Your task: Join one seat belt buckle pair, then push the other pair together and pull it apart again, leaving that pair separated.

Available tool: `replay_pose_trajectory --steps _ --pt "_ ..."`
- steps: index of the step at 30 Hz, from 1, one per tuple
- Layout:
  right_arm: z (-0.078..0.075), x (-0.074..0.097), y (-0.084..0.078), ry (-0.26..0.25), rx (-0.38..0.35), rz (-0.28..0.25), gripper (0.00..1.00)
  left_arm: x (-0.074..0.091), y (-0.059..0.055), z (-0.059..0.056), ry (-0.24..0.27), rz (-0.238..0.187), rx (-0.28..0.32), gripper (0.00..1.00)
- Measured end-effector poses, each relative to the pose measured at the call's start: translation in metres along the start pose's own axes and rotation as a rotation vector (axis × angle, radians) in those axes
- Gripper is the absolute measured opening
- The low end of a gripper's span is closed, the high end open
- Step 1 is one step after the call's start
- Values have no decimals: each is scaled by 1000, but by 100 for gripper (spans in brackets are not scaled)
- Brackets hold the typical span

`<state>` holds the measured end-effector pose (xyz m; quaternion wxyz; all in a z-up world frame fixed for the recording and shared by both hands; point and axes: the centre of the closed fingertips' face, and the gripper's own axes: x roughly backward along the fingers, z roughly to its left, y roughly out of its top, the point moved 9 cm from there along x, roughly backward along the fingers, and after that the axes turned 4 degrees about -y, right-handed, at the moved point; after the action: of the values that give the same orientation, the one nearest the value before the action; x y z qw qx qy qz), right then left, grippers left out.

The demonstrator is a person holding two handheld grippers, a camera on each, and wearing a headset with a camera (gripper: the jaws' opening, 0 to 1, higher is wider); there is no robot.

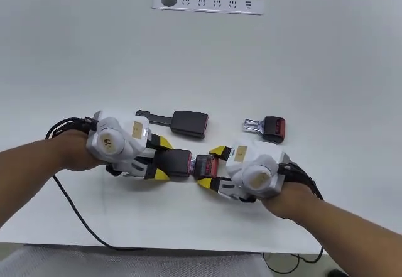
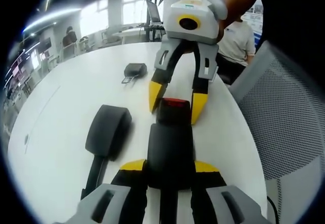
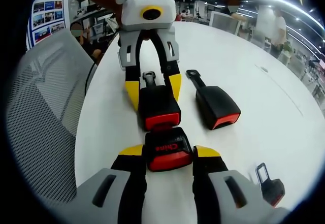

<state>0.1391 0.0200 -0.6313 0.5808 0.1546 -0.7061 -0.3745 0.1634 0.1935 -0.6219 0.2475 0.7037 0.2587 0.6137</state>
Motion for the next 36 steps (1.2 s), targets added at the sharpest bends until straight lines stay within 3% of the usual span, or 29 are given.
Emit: replay_pose_trajectory --steps 4,6,8,16,19,21,24,27,28,30,33,36 --pt "0 1 1 -2 -7 3 35 -1 2 -2 6 13 -6 34" --pt "2 1 2 -11 41 2 35 -2 4 -4 21 47 -49 34" --pt "1 1 3 -8 19 11 36 -3 4 -4 23 55 -37 34" --pt "4 -2 7 -36 74 42 37 -5 8 -5 34 112 -43 35" --pt "2 1 7 -81 45 54 42 -5 10 -5 68 124 -52 41" --pt "0 6 8 -87 -34 43 49 -4 14 -6 112 153 -81 46" --pt "-6 10 5 -99 -78 -1 58 -3 18 -12 94 121 -45 60" --pt "-9 23 9 -117 -132 -48 72 1 22 -12 132 94 -8 72" --pt "-11 28 8 -118 -167 -56 71 3 24 -12 145 86 18 74" --pt "-14 38 10 -140 -157 -72 69 7 28 -12 162 62 22 77" --pt "-21 49 7 -166 -162 -104 75 12 31 -12 181 51 35 82" --pt "-29 62 4 -190 -169 -120 75 18 34 -9 205 49 42 84"
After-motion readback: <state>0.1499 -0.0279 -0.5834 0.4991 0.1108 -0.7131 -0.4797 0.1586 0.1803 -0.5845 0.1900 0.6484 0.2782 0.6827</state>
